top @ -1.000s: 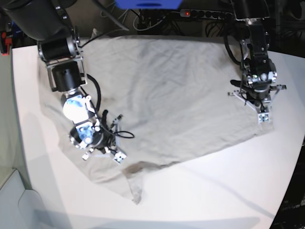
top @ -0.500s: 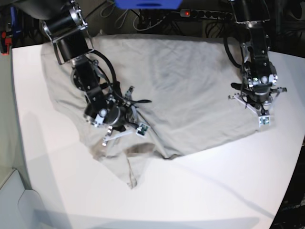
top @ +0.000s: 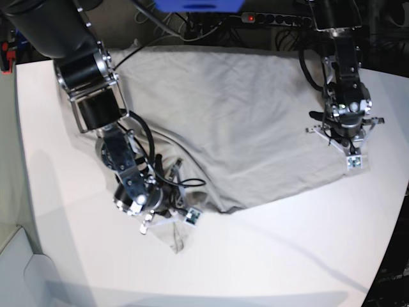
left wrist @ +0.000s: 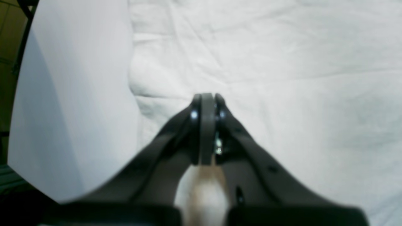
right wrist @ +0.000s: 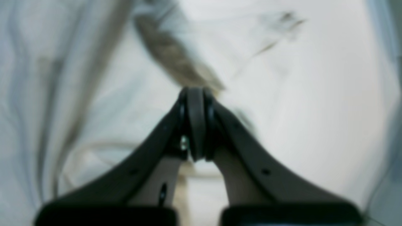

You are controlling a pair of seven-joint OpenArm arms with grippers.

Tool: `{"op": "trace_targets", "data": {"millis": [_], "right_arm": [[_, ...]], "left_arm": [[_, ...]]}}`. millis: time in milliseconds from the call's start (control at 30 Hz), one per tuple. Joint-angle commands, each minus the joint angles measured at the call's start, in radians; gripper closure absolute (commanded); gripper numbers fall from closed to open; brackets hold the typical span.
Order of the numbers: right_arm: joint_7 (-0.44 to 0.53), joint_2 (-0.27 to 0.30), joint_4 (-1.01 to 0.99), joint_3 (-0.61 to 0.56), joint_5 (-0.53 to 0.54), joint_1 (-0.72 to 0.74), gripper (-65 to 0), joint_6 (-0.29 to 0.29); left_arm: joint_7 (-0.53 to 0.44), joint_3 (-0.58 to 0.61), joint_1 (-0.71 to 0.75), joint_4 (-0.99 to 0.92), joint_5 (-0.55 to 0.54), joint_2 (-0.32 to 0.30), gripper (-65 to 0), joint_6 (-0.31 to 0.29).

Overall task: Layout the t-shirt on the table in an organized manner, then fold the t-shirt properly
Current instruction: 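Grasp the shirt hem with the right gripper and pull it outward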

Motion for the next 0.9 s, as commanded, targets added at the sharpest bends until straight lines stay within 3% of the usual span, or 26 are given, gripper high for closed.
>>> {"op": "trace_targets", "data": {"millis": [0,400,633,700,867], "right_arm": [[0.022,0.002,-0.018,0.004,-0.005,0.041,0.0,0.006],[0.174,-0.021,-0.233,0.001,-0.005,0.128,0.0,0.006],[0.392,-0.081,-0.469,-0.003,-0.008,0.245,0.0,0.006],[0.476,-0.081,-0.471,-0.005,-0.008,0.248,0.0,-0.13],[0.627,-0.078,-0.468,-0.008,-0.01,0.269,0.0,-0.582]], "left_arm": [[-0.018,-0.004,-0.007,0.023,0.007,-0.007,-0.1,0.003],[-0.018,-0.006,0.007,0.027,0.009,-0.011,-0.1,0.003],[-0.018,-0.006,0.064,0.076,0.009,-0.015,-0.1,0.003],[-0.018,-0.007,0.082,0.101,0.009,-0.015,-0.1,0.003],[-0.018,-0.007,0.106,0.141,0.009,-0.015,-0.1,0.003]]}}
